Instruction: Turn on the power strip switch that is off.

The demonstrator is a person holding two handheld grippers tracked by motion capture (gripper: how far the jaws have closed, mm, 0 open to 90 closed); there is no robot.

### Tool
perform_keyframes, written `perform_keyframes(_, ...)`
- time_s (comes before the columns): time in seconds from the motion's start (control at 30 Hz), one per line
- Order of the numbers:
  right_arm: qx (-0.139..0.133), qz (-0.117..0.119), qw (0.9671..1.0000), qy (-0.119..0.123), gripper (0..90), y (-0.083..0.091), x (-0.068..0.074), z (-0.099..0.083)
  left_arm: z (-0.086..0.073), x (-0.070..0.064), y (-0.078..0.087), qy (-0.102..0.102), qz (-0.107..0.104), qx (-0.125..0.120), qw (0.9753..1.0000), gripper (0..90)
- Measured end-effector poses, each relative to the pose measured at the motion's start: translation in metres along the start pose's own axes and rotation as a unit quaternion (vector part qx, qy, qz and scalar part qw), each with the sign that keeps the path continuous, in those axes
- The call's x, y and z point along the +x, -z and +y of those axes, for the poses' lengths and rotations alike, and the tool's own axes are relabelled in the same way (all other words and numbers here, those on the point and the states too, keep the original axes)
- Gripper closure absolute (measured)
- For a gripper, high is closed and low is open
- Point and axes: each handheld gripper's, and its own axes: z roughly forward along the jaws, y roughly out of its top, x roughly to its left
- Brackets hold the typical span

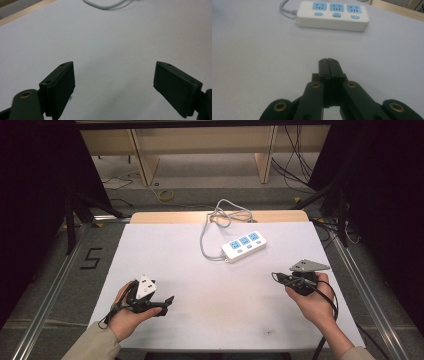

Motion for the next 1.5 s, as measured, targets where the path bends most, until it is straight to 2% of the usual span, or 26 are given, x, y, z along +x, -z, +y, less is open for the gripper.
perform_keyframes(0.4, 0.009, 0.0, 0.9999, -0.006, 90.0, -0.012, -0.004, 0.009, 0.0, 0.0, -0.001, 0.009, -0.001, 0.0, 1.0, 17.6)
perform_keyframes(0.9, 0.011, 0.0, 0.9999, -0.008, 90.0, -0.032, -0.006, 0.028, 0.001, -0.001, -0.002, 0.005, -0.005, 0.002, 1.0, 17.6)
perform_keyframes(1.5, 0.019, -0.002, 0.9997, -0.012, 90.0, -0.055, -0.006, 0.04, 0.001, -0.001, -0.002, 0.005, -0.006, 0.002, 1.0, 17.5)
